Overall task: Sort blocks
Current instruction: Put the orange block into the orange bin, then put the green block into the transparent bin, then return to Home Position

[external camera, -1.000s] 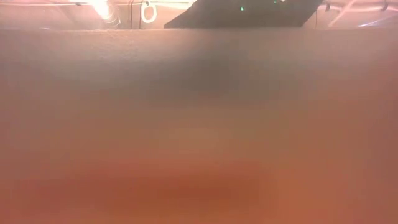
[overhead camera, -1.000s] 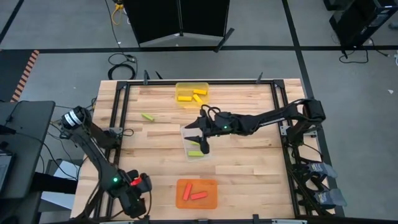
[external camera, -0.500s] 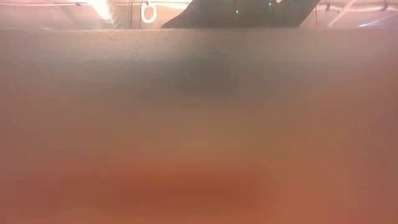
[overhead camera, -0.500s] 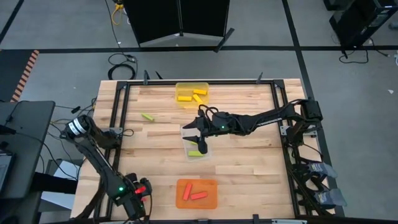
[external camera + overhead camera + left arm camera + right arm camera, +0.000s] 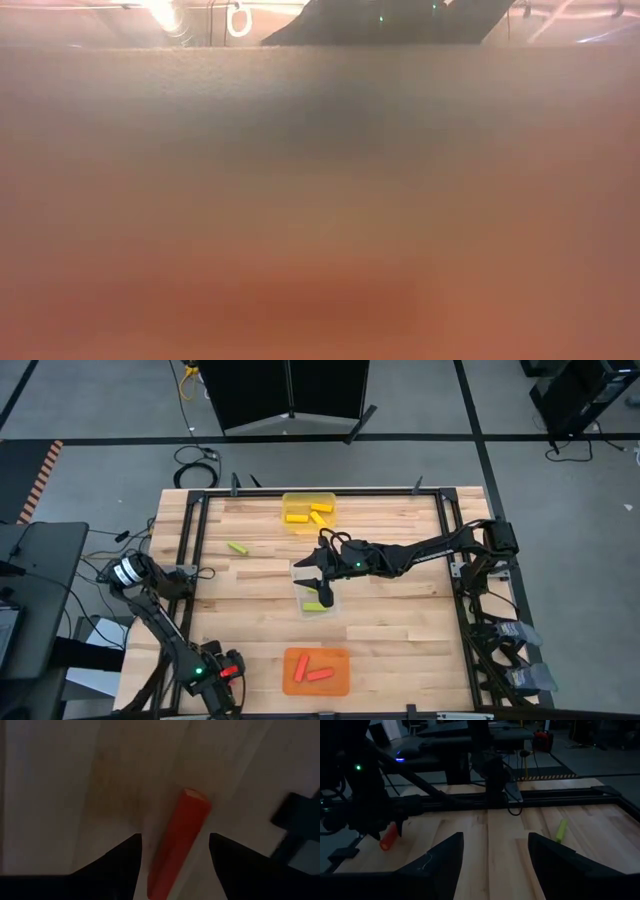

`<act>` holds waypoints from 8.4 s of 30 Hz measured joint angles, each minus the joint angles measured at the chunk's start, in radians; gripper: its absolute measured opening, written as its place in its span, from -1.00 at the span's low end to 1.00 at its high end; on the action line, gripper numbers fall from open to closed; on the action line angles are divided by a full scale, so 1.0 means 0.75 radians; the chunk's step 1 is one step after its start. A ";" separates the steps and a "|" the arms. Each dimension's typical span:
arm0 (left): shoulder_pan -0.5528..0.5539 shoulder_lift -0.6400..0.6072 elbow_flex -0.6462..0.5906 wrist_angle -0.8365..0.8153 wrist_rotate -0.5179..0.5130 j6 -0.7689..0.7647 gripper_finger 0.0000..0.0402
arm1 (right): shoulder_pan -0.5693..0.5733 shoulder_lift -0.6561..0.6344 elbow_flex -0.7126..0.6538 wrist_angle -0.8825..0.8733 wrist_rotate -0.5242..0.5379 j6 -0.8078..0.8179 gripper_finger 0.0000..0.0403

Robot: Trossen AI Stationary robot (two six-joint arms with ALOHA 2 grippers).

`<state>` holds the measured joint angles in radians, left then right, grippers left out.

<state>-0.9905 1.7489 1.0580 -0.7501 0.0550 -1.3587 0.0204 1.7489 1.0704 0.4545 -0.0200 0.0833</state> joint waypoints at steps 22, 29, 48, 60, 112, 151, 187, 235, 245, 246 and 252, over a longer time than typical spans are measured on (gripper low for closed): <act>0.012 0.108 0.079 -0.123 -0.112 0.143 -0.68 | 0.001 -0.140 0.000 -0.006 -0.107 -0.012 0.15; 0.090 -0.003 0.262 -0.349 -0.710 0.274 -0.68 | 0.006 -0.348 0.000 -0.082 -0.116 -0.083 0.12; 0.562 0.128 0.264 0.592 -0.404 1.240 -0.68 | 0.134 -0.641 0.000 -0.369 0.060 -0.186 0.09; 0.519 0.071 0.286 0.659 -0.487 1.279 0.28 | 0.076 -0.554 0.004 -0.395 0.087 -0.044 0.09; 1.691 -0.612 -0.147 -0.486 -0.589 1.577 0.09 | -0.153 -0.038 0.702 -0.859 0.083 -0.202 0.09; 2.136 -0.630 -0.456 -0.224 -0.473 1.354 -0.97 | 0.129 -0.655 0.029 -0.676 0.435 -0.150 0.09; 1.993 -0.176 -0.370 -0.052 -0.378 2.400 -0.14 | 0.128 -0.656 0.029 -0.683 0.434 -0.176 0.09; 1.373 -0.352 -0.152 0.977 -0.002 1.693 0.22 | 0.410 -1.004 0.030 -0.751 0.631 -0.217 0.09; 1.335 -0.718 -0.178 0.932 -0.170 1.796 0.12 | 0.410 -1.059 -0.032 -0.791 0.704 -0.201 0.03; 1.333 -0.780 -0.201 0.935 -0.188 1.803 0.03 | 0.410 -1.068 -0.068 -0.765 0.703 -0.194 0.00; 1.326 -1.138 -0.452 0.974 -0.230 1.771 -0.61 | 0.410 -1.127 -0.383 -0.517 0.688 -0.217 -0.37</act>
<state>0.0036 0.8956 0.7193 -0.0195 -0.1176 -0.0308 0.3282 0.9037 0.7832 0.0666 0.4960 -0.0798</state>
